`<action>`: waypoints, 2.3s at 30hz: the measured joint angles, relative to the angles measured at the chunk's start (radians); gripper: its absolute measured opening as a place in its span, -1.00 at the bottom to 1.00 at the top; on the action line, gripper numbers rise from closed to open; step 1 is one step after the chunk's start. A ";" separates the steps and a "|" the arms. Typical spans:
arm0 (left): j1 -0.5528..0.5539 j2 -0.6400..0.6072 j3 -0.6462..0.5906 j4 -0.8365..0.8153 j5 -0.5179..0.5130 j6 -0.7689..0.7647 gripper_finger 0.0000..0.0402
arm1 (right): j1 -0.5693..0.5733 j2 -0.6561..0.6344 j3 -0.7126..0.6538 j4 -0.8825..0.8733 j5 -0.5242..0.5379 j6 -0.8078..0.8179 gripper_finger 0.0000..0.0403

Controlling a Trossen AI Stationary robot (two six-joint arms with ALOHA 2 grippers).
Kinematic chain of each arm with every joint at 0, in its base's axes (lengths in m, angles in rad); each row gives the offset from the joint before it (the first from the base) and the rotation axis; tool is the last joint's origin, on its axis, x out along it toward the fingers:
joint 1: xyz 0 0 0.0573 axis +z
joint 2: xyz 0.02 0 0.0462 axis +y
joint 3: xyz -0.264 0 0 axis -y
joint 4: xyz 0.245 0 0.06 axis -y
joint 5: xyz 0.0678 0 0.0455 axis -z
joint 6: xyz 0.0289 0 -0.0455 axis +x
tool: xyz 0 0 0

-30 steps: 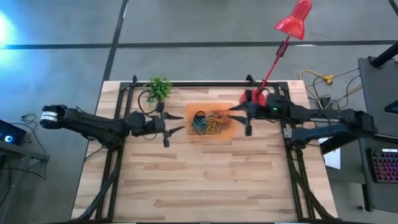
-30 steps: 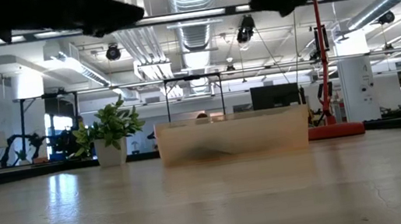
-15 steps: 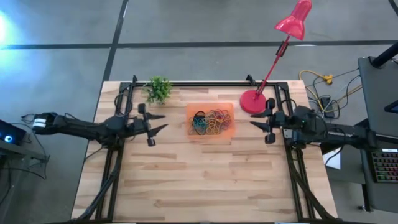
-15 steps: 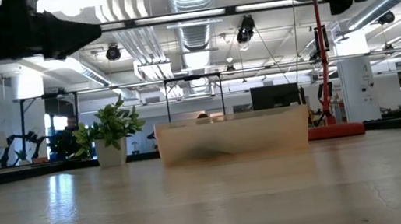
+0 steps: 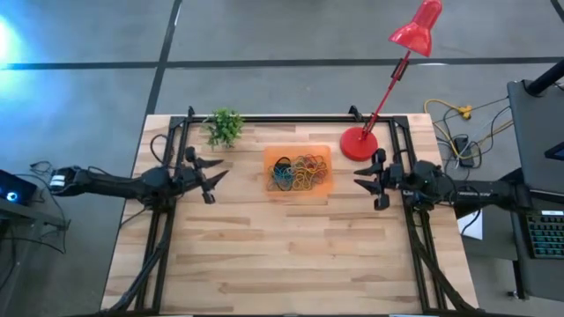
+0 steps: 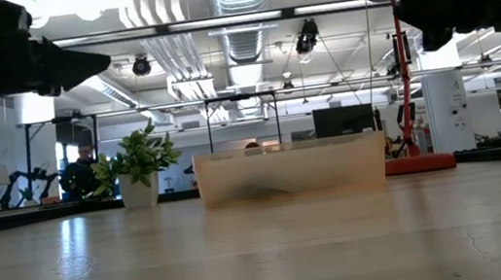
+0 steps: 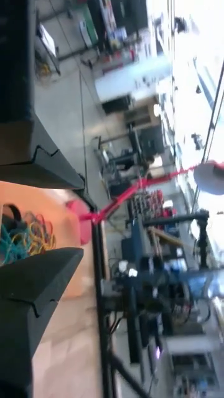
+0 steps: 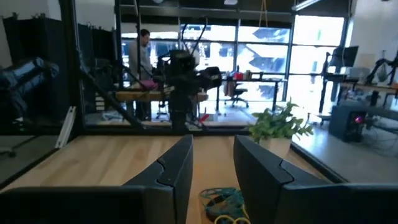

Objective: Pick and place rubber bands into bin
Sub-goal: Return to Home Position

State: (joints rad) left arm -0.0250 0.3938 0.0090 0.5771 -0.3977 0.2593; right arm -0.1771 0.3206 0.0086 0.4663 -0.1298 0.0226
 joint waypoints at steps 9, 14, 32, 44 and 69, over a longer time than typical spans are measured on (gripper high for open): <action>0.000 -0.108 -0.001 -0.135 -0.134 -0.018 -0.26 | 0.125 0.003 0.000 -0.014 0.145 0.024 -0.54; 0.000 -0.158 -0.002 -0.189 -0.134 -0.018 -0.26 | 0.188 0.001 0.000 -0.046 0.242 0.019 -0.55; 0.000 -0.361 -0.003 -0.326 -0.025 0.063 -0.26 | 0.293 0.000 0.000 -0.092 0.264 0.005 -0.56; 0.000 -0.365 -0.004 -0.433 0.205 0.061 -0.26 | 0.306 0.000 0.000 -0.171 0.242 -0.104 -0.55; 0.001 -0.365 -0.004 -0.460 0.316 0.064 -0.26 | 0.306 -0.319 0.001 -0.411 0.308 -0.194 -0.58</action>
State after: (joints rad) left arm -0.0245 0.0284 0.0048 0.1166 -0.0814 0.3231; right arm 0.1287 0.0017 0.0097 0.0554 0.1786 -0.1719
